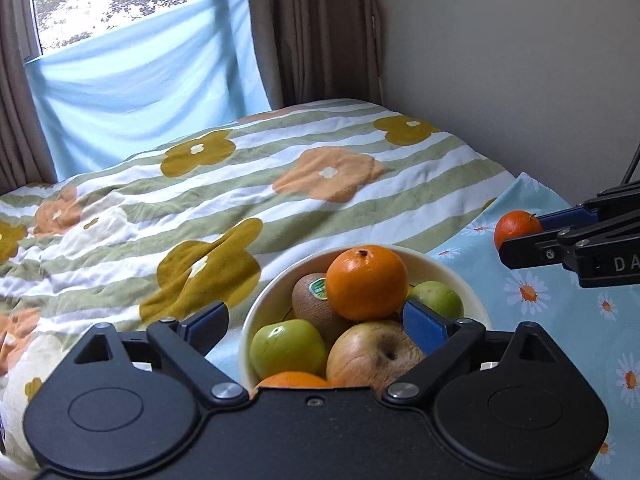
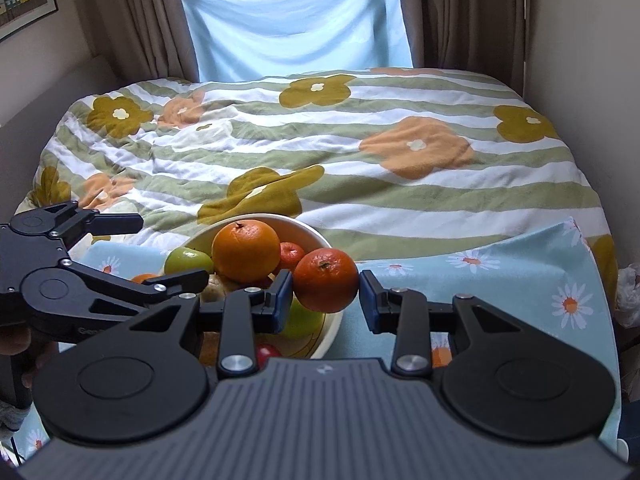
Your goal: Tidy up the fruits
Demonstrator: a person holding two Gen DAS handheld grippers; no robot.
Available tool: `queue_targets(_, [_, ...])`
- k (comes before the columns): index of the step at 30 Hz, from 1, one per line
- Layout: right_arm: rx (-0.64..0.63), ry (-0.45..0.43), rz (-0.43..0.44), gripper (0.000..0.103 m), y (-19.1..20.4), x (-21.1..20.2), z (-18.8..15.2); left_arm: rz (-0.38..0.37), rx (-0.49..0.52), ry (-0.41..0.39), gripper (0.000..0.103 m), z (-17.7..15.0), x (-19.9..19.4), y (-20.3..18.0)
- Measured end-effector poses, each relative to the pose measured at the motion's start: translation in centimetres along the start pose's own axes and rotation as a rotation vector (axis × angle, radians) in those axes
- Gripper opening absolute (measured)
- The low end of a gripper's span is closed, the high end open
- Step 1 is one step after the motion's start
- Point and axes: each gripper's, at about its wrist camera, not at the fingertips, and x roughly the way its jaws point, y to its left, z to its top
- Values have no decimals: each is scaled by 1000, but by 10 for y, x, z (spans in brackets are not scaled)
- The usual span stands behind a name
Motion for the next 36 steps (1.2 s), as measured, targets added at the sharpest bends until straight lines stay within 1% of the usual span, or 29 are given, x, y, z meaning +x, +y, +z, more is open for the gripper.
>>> queue_targets(6, [-59,29,48,51,24,5,-7,53,-74,-13,97,-19,-31,22])
queue_targets(11, [-95,64,79,51,43,11,-22,84,-120,-21,97,-31,-48,35])
queue_targets(15, [-111,93,96,51,57,14,-35,95,-132,-19,97,-40,-55,37])
queue_targets(21, [-121,112,104,52,67,20,-46,103,-137,-26,97,-49,-62,38])
queue_targets(23, [-114,102,109,63,68,18,-47,108,-140,-29,97,-51,-65,38])
queue_targets(24, [-106,91,103,74,68,17,-47,110,-142,-32,97,-52,-68,38])
queue_targets(25, [-101,76,99,80,67,13,-48,113,-142,-36,97,-52,-70,39])
queue_targets(27, [-94,52,87,83,66,5,-49,121,-140,-46,97,-53,-78,38])
queue_targets(31, [-77,17,74,83,61,-20,-48,135,-152,-69,97,-51,-101,33])
queue_targets(36, [-85,-38,44,84,55,-71,-43,163,-184,-109,97,-46,-143,19])
